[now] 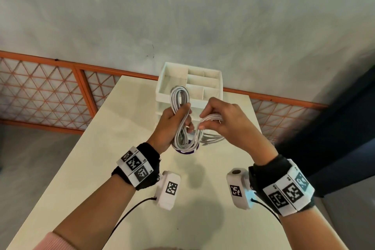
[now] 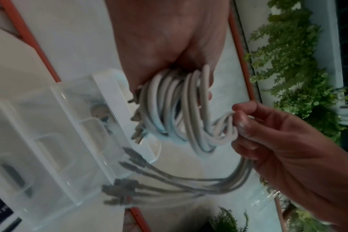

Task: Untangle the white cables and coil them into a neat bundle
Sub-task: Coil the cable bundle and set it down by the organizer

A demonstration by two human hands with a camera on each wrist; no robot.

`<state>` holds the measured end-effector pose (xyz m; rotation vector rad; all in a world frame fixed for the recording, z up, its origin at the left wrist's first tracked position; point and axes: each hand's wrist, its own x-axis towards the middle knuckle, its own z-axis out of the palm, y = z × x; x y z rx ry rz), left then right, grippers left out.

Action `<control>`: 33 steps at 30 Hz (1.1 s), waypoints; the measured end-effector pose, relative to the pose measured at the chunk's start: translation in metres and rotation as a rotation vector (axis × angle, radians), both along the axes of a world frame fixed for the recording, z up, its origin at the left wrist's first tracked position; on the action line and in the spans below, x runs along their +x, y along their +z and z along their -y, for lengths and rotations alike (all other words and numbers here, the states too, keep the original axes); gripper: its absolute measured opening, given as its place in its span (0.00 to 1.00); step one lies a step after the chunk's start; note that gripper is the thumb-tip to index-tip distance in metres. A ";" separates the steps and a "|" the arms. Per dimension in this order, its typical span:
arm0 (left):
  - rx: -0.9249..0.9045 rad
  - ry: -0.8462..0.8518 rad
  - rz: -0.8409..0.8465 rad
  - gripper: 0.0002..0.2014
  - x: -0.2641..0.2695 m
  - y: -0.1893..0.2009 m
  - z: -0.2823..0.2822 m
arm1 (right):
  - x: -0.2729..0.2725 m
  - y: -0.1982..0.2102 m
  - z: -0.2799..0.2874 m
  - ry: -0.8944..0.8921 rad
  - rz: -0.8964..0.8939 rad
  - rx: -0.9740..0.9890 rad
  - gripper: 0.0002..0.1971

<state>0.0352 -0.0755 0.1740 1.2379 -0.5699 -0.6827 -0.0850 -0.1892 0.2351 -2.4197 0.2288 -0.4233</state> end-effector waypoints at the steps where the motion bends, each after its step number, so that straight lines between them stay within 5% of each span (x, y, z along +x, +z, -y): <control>1: 0.017 -0.010 0.017 0.16 -0.003 0.001 0.000 | 0.001 0.002 -0.003 0.007 0.017 -0.008 0.11; 5: 0.050 -0.086 0.062 0.18 -0.012 0.008 -0.002 | 0.007 0.001 -0.010 0.077 0.062 -0.090 0.16; 10: 0.035 -0.211 -0.058 0.24 -0.019 0.012 -0.008 | 0.008 -0.004 -0.009 0.132 0.104 -0.164 0.19; 16: 0.047 -0.240 -0.191 0.21 -0.020 0.016 -0.009 | 0.005 -0.002 -0.009 0.130 0.095 -0.130 0.21; 23: 0.093 -0.232 -0.105 0.22 -0.022 0.012 -0.007 | -0.001 0.000 -0.001 0.087 0.040 -0.184 0.22; 28: 0.127 -0.241 -0.118 0.16 -0.017 0.004 -0.014 | -0.014 0.000 0.024 0.033 -0.167 -0.026 0.17; 33: 0.173 -0.299 -0.068 0.18 -0.029 -0.002 -0.013 | -0.015 0.010 0.018 0.143 -0.137 0.026 0.16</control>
